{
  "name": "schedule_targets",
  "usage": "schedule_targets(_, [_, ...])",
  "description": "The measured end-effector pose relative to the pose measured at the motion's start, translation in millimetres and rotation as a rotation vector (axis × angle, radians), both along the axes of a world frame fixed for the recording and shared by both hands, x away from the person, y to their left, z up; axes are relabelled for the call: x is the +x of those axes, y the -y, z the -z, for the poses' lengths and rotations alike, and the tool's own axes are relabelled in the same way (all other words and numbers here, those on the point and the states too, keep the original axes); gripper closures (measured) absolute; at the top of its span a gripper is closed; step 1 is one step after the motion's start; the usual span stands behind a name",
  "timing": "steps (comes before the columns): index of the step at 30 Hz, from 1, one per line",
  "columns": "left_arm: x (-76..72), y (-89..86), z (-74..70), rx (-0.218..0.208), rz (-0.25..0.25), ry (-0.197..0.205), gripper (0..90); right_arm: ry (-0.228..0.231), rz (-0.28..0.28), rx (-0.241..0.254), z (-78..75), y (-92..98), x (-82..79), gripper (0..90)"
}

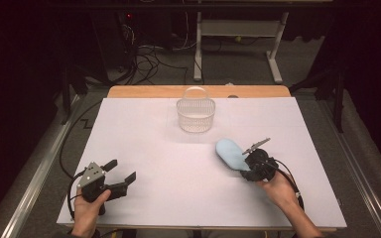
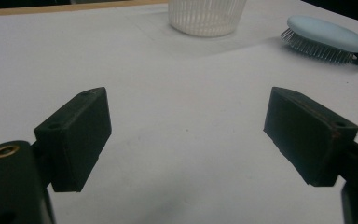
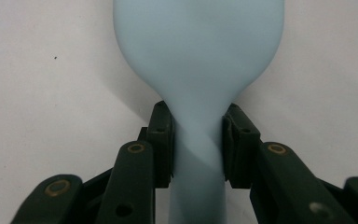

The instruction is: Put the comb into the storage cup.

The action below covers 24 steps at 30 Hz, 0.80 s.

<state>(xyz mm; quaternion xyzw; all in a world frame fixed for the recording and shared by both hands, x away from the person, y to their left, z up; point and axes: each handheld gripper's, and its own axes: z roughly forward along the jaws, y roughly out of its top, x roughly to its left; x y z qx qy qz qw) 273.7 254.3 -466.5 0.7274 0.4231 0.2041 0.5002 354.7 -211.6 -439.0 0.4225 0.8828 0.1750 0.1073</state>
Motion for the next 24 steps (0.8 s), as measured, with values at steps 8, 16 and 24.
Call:
schedule_targets(8, [-2.0, 0.1, -0.4, 0.004, -0.003, 0.000, 15.6, 0.036, -0.018, 0.031, 0.0, 4.3, -5.9, 70.1])
schedule_targets(16, [-5.0, 1.1, -0.8, 0.003, -0.004, 0.000, 15.4, 0.091, -0.022, 0.093, -10.2, 8.9, -14.0, 70.2])
schedule_targets(24, [-6.1, 4.3, -2.0, 0.005, 0.007, 0.000, 15.5, 0.141, -0.028, 0.184, -17.9, 8.6, -25.3, 70.2])
